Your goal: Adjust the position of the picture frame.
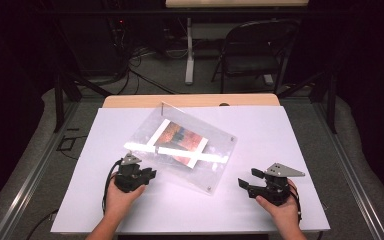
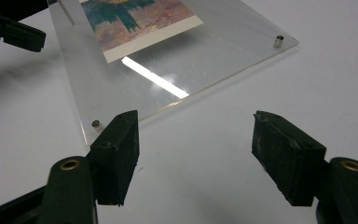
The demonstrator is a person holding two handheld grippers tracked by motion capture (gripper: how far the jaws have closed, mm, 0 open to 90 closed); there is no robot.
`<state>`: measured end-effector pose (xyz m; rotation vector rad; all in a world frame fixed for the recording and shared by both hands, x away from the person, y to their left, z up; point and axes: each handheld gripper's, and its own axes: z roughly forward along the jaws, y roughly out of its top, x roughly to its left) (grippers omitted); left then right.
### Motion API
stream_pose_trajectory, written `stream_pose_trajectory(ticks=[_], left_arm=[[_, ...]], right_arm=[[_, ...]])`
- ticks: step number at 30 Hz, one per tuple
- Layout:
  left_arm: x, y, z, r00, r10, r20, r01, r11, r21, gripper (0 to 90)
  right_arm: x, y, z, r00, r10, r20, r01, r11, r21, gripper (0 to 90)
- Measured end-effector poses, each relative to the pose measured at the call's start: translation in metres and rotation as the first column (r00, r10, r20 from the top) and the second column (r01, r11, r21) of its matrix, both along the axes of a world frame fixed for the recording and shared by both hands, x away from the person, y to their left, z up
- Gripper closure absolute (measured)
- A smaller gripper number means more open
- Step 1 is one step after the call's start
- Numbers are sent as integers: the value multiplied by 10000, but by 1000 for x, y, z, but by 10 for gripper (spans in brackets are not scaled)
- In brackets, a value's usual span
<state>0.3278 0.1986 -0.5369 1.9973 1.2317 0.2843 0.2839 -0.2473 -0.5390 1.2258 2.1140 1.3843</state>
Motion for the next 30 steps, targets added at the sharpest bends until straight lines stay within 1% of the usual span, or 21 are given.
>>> stream_pose_trajectory(ticks=[1,2,3,5,6,8,9,10,11,12,13,15,16,18,19,23,26,27,28,29,30], left_arm=[[0,0,0,10000,0,0,0,10000,0,665],[0,4,1,10000,47,-12,-47,10000,75,665],[0,7,0,9997,208,90,-208,9998,52,655],[1,19,1,9988,464,164,-470,9981,405,621],[1,19,1,9988,464,164,-470,9981,405,616],[2,29,2,9972,710,233,-722,9958,559,616],[5,37,1,9951,946,280,-963,9932,656,617],[5,37,1,9951,946,280,-963,9932,656,620],[8,43,1,9936,1087,293,-1106,9909,763,620],[12,50,-1,9903,1357,287,-1376,9872,810,636],[12,50,-1,9903,1357,287,-1376,9872,810,639],[21,59,-4,9842,1734,349,-1755,9819,712,660],[21,59,-4,9842,1734,349,-1755,9819,712,663],[30,64,-7,9791,1982,449,-2010,9771,705,669],[33,65,-7,9782,2021,482,-2051,9764,681,673],[43,64,-8,9786,1961,630,-2003,9773,693,678],[48,63,-9,9799,1907,586,-1943,9789,640,684],[51,61,-10,9792,1943,585,-1980,9780,655,684],[55,59,-12,9796,1933,553,-1973,9771,798,674],[55,59,-12,9796,1933,553,-1973,9771,798,671],[59,58,-14,9780,1991,618,-2040,9752,862,664]], right_arm=[[0,0,0,10000,0,0,0,10000,0,321],[0,0,0,10000,0,10,0,10000,-13,321],[0,0,0,10000,0,14,0,10000,-19,321],[0,0,0,10000,-39,5,39,10000,22,321],[0,0,0,10000,-39,5,39,10000,22,321],[0,0,-1,10000,-45,-31,45,10000,35,321],[0,0,-1,10000,-52,-53,52,10000,16,321],[0,0,-1,10000,-52,-53,52,10000,16,321],[0,0,-1,10000,-56,-67,56,10000,23,321],[1,0,-1,9999,-27,-150,28,10000,17,321],[1,0,-1,9999,-27,-150,28,10000,17,321],[1,0,-1,9999,-26,-141,26,10000,3,322],[1,0,-1,9999,-26,-141,26,10000,3,322],[1,0,-2,9999,-69,-152,70,10000,31,321],[1,-1,-2,9999,-67,-155,68,10000,21,321],[1,-1,-2,9998,-65,-168,66,10000,68,321],[1,-1,-2,9998,-59,-181,61,10000,72,321],[1,-1,-2,9998,-57,-189,59,10000,74,321],[2,-2,-2,9997,-36,-231,38,10000,76,321],[2,-2,-2,9997,-36,-231,38,10000,76,321],[2,-2,-3,9997,-35,-229,38,9999,131,321]])
